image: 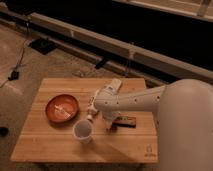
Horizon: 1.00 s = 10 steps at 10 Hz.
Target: Place the pepper in the ceramic cup
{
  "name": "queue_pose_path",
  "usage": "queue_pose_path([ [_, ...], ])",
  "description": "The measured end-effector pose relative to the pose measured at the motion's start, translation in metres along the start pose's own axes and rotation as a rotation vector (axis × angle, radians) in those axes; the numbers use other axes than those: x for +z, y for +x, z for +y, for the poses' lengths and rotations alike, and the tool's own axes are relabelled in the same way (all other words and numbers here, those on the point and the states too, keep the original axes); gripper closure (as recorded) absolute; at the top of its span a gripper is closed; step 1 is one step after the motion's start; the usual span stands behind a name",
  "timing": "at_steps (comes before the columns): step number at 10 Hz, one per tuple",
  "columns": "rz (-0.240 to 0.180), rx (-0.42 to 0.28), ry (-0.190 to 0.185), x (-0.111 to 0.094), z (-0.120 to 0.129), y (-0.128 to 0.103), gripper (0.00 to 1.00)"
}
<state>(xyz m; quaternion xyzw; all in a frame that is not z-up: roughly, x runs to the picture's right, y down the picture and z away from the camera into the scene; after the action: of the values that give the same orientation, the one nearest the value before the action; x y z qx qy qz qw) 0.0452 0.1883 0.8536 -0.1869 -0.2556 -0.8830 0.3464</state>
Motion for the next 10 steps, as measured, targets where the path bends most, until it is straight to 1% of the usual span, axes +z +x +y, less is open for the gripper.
queue_pose_path([
  [2, 0.003, 0.003, -0.004, -0.002, 0.005, -0.005, 0.81],
  [3, 0.012, 0.004, -0.001, -0.006, 0.003, -0.003, 0.87],
  [4, 0.022, 0.0, 0.004, -0.013, -0.001, 0.002, 0.88],
  [6, 0.027, -0.012, 0.009, -0.016, 0.004, -0.001, 0.88],
  [7, 0.03, -0.039, 0.019, -0.024, 0.002, 0.003, 0.88],
  [8, 0.034, -0.055, 0.023, -0.035, 0.004, 0.004, 0.88],
  [9, 0.037, -0.07, 0.028, -0.051, 0.006, 0.004, 0.88],
  [10, 0.049, -0.096, 0.037, -0.071, 0.006, 0.009, 0.88],
])
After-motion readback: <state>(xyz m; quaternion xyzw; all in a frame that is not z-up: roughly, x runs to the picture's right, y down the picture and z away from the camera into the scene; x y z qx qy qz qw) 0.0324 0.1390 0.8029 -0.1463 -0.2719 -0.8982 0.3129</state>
